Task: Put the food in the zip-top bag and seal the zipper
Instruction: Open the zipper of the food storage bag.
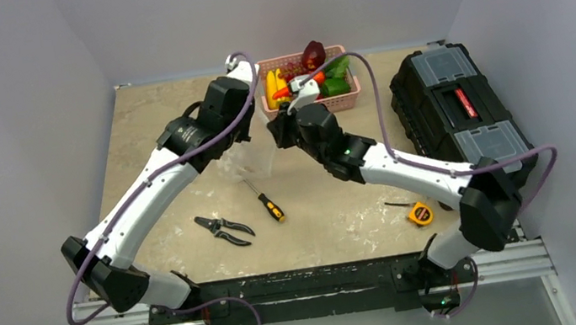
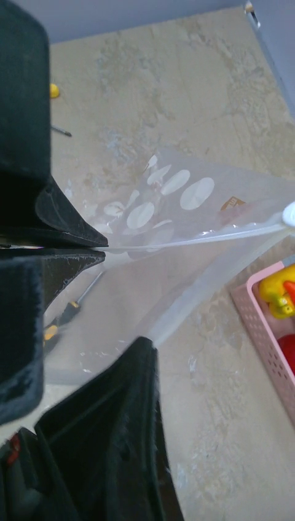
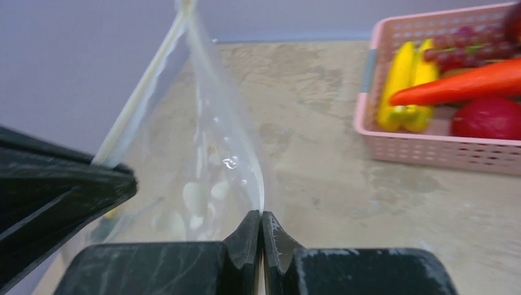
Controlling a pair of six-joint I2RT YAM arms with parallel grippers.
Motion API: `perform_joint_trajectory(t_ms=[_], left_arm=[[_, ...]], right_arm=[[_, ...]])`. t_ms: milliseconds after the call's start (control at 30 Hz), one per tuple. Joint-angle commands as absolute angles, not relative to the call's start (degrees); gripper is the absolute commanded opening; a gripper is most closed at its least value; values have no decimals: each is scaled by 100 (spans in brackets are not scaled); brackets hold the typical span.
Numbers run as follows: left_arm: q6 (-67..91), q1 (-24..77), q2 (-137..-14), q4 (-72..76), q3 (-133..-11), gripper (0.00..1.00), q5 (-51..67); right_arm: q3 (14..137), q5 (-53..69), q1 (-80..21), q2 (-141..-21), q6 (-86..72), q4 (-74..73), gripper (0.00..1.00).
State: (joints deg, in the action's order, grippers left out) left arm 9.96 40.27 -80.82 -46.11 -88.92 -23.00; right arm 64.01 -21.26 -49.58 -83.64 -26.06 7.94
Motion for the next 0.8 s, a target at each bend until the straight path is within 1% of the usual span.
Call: perform_joint_trajectory(t_ms=[0, 67, 233, 367, 500, 667, 767], left_arm=[[556, 3804, -8617, -5139, -9506, 0, -3136], [464, 3635, -8717, -5044, -9485, 0, -3285], [506, 3093, -8706, -4545, -8963, 0, -2975], [820, 2949, -8815, -4579, -8910, 0, -2716], [1069, 2911, -9173, -4874, -9066, 0, -2569], [1263, 2888, -9374, -5017, -9205, 0, -2254], [1308, 2890, -9359, -5106, -9274, 0, -2169]], right_arm=[[7096, -317, -4803, -8975, -3258, 1222, 4], [7176, 37, -4643, -9218, -3595, 1363, 14], [7288, 895, -4223, -9655, -4025, 1434, 29], [7294, 737, -4151, -9598, -3835, 1194, 40], [7259, 460, -4062, -9304, -3558, 929, 53], [7025, 15, -3720, -8863, -3322, 766, 65], [7221, -449, -3450, -8998, -3076, 545, 69]])
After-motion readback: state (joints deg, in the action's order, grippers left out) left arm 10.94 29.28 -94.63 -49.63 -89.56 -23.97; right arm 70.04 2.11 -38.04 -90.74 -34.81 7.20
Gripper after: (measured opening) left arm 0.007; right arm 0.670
